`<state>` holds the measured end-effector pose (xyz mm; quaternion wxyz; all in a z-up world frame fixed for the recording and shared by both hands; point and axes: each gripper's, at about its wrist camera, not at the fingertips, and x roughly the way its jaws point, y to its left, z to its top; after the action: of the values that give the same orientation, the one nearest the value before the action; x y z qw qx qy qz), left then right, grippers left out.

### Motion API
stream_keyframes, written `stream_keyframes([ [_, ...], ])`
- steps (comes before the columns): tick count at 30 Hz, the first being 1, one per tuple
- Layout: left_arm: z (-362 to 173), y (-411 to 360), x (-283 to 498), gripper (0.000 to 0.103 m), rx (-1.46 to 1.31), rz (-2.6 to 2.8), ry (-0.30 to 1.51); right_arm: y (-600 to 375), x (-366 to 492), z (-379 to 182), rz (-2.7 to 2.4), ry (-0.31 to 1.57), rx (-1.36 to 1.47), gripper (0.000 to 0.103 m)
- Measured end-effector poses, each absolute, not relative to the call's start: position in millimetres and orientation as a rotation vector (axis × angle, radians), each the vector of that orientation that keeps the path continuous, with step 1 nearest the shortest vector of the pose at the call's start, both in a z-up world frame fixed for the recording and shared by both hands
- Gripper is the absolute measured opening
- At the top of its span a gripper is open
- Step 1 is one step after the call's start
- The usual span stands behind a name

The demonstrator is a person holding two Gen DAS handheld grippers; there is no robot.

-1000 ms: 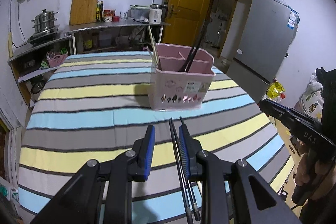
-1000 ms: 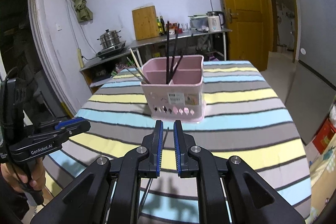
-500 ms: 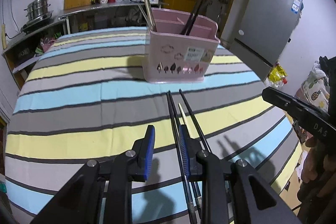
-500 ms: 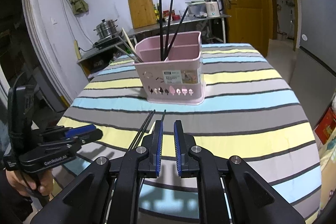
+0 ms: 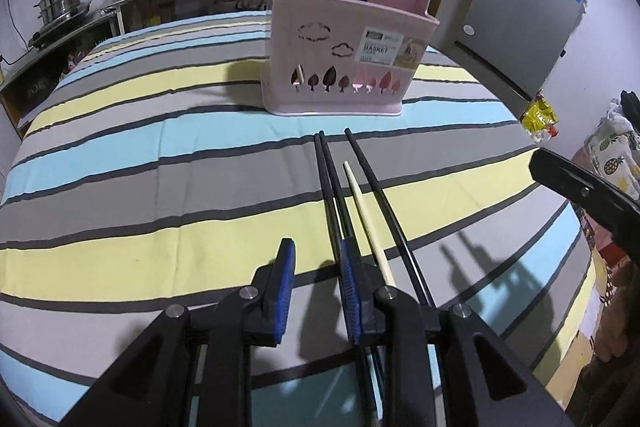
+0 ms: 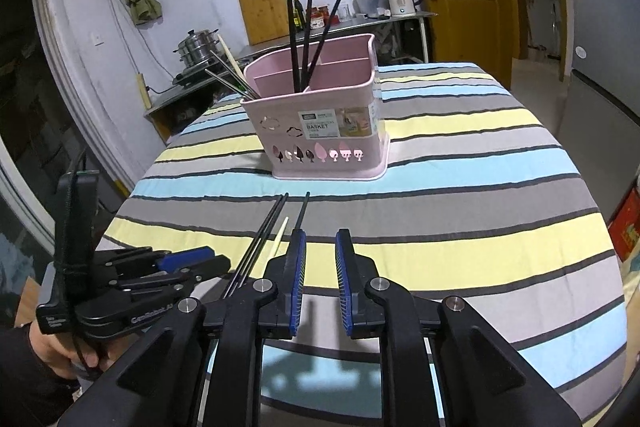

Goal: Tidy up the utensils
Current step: 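Move both open tools back down to the remaining chopsticks, then grasp a black chopstick with the left tool while the right tool grasps another black chopstick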

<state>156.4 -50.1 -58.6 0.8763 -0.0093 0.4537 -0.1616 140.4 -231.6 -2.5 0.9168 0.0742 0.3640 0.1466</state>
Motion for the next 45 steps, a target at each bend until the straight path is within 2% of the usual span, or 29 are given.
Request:
stream_keyframes([
  [16, -71, -59, 168, 0.031, 0.030, -0.311, 0.966, -235, 147, -11, 0.295, 0.774, 0.165, 0.015],
  [20, -72, -44, 167, 0.016, 0.034, -0.255, 0.960, -230, 148, -13, 0.301, 0.780, 0.163, 0.015],
  [25, -73, -12, 165, 0.011, -0.018, -0.196, 0.959, -217, 153, -21, 0.326, 0.802, 0.153, 0.015],
  [41, -74, 5, 195, 0.012, -0.100, -0.223, 0.997, -163, 201, -71, 0.339, 0.957, 0.062, 0.015],
  [43, -74, 3, 195, 0.012, -0.104, -0.242, 0.992, -164, 201, -72, 0.335, 0.955, 0.062, 0.009],
  [45, -74, -1, 192, 0.012, -0.094, -0.257, 0.984, -170, 199, -71, 0.334, 0.958, 0.062, 0.009],
])
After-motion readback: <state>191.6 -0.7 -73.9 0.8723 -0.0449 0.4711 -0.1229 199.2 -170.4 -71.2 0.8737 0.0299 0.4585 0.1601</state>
